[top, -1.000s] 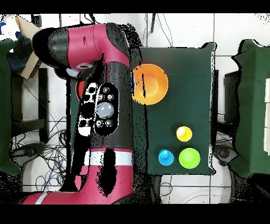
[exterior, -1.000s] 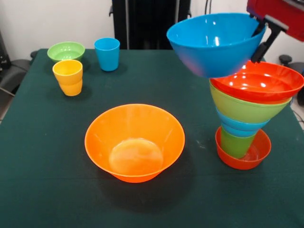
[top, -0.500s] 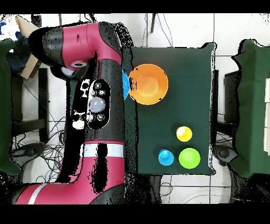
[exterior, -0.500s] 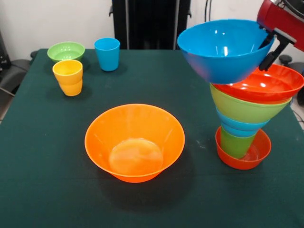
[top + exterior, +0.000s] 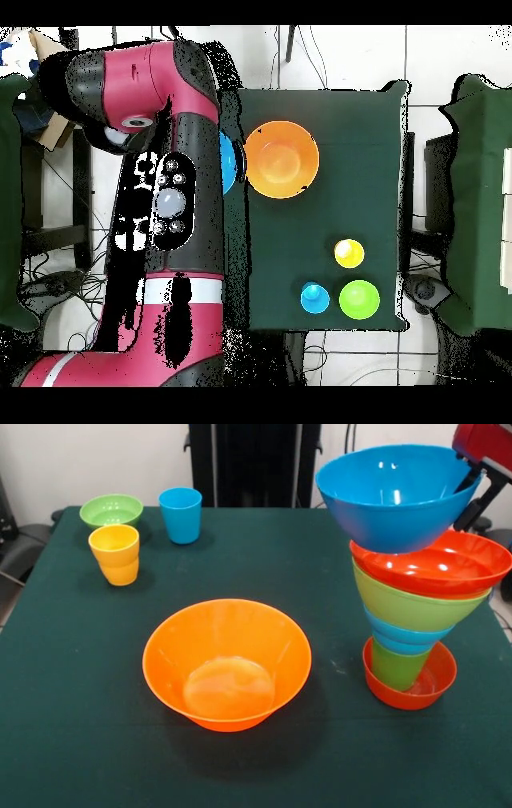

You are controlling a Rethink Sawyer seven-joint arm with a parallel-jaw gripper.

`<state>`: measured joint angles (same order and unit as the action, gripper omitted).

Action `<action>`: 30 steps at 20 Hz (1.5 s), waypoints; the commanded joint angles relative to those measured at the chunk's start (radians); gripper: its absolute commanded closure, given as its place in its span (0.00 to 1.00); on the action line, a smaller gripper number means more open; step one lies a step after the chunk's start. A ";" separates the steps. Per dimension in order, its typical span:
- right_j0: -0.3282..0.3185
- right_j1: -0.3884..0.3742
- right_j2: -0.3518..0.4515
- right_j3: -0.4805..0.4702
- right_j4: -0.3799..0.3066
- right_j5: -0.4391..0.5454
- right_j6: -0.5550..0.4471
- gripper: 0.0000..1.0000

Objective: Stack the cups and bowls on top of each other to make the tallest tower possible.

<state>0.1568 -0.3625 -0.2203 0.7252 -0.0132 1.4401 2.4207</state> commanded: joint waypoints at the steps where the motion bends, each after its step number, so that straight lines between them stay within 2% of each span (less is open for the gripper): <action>1: 0.021 -0.025 0.009 0.034 0.016 0.069 0.204 1.00; 8: 0.050 -0.018 -0.014 0.076 0.042 0.003 0.240 1.00; 20: 0.118 -0.002 -0.054 0.120 0.085 -0.050 0.297 1.00; 30: 0.134 0.038 -0.086 0.114 0.074 -0.114 0.308 1.00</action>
<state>0.2867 -0.3521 -0.3297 0.7380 0.0706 1.3906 2.5069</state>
